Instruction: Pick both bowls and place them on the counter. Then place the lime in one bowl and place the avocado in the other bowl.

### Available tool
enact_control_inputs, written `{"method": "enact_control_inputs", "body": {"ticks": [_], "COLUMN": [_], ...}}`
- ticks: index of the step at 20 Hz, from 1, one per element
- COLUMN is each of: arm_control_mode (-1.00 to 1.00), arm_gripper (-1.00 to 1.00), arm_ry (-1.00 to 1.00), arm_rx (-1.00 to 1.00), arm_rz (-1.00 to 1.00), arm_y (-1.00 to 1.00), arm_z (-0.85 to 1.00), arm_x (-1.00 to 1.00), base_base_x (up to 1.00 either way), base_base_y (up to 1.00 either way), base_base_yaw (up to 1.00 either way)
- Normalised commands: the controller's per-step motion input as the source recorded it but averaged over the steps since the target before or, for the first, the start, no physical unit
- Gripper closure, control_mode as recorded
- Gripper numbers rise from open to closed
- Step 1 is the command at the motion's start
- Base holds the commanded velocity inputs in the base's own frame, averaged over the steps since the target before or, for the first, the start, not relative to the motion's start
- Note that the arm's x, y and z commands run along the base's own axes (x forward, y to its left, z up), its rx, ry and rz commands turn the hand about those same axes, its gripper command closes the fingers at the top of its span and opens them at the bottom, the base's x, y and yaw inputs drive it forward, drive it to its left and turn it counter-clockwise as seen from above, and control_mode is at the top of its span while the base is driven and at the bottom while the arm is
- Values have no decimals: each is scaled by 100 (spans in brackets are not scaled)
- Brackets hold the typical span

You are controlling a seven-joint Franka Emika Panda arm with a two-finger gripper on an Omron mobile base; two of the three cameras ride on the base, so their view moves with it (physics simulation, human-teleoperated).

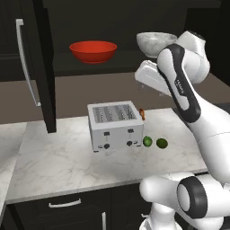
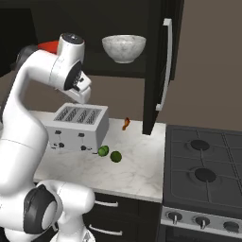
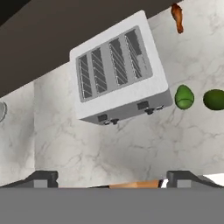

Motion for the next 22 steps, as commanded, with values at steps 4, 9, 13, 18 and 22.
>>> {"method": "enact_control_inputs", "body": {"ticks": [4, 9, 13, 18, 22], "arm_control_mode": [-100, -100, -100, -100, -100], "arm_gripper": [-100, -100, -100, -100, -100], "arm_ry": [0, 0, -1, 0, 0], "arm_rx": [20, 13, 8, 6, 8], "arm_rz": [-16, -26, -29, -27, -17], "arm_y": [21, 25, 25, 24, 18], "arm_z": [25, 15, 13, 18, 24], "arm_x": [-14, -8, -6, -1, 6], "base_base_x": [0, 0, 0, 0, 0], "base_base_y": [0, 0, 0, 0, 0], "base_base_yaw": [0, 0, 0, 0, 0]}}
